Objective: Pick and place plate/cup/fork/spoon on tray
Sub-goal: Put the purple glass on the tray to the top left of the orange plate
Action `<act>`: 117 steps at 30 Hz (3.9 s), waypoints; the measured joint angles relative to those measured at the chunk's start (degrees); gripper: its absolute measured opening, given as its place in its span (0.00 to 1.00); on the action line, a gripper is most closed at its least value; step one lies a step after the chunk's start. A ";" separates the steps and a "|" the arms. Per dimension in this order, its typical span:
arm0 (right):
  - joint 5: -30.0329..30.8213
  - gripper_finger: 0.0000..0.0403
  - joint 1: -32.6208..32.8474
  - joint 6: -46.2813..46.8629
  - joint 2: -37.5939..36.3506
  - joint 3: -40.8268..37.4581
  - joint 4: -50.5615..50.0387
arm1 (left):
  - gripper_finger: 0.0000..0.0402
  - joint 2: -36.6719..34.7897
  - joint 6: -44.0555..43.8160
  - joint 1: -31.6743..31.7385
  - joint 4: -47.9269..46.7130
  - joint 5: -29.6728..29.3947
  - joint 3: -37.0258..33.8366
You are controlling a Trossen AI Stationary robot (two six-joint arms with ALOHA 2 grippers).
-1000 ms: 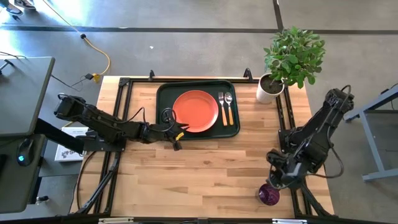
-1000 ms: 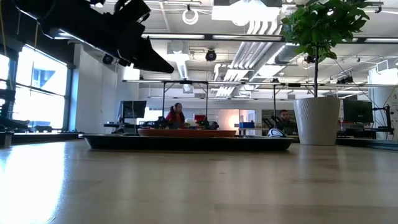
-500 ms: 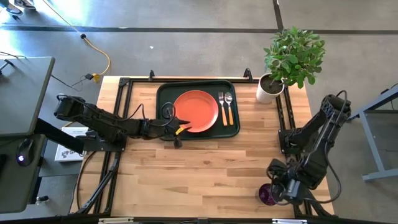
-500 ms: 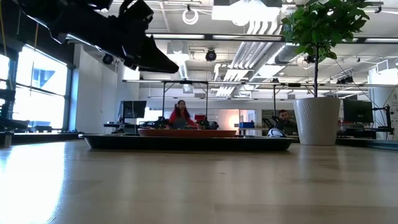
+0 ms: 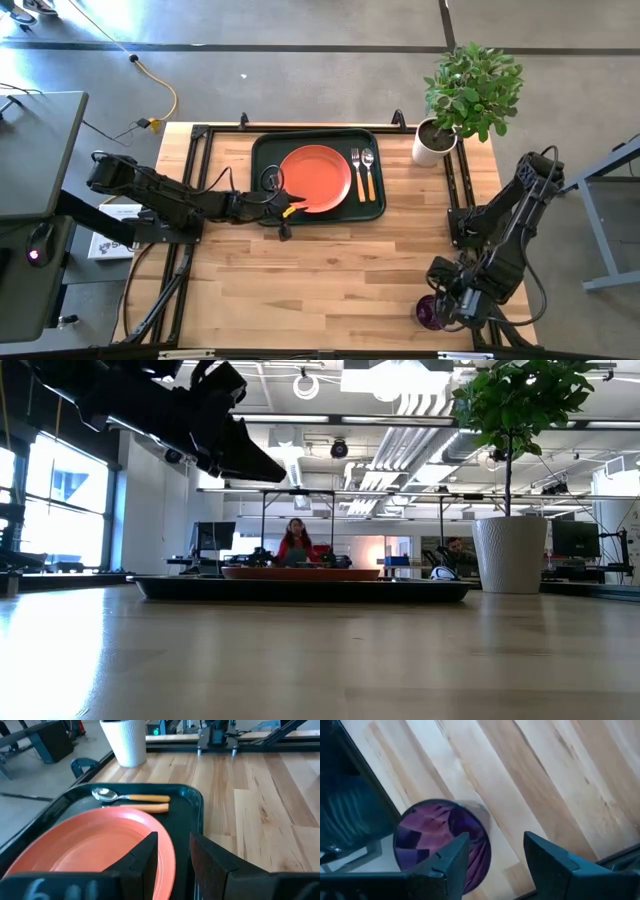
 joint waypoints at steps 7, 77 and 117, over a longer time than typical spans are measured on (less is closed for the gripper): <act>-2.24 0.45 0.00 -0.22 3.68 -0.02 -0.06 | 0.26 0.00 -4.17 0.00 -6.07 -0.10 0.00; 44.85 0.00 -50.83 -76.64 14.35 0.01 67.21 | 0.58 -1.30 13.37 -2.77 -12.20 -17.20 16.53; 44.28 0.01 -45.64 -104.76 20.61 0.02 94.40 | 0.02 -0.77 25.88 -1.57 -13.12 -29.29 16.68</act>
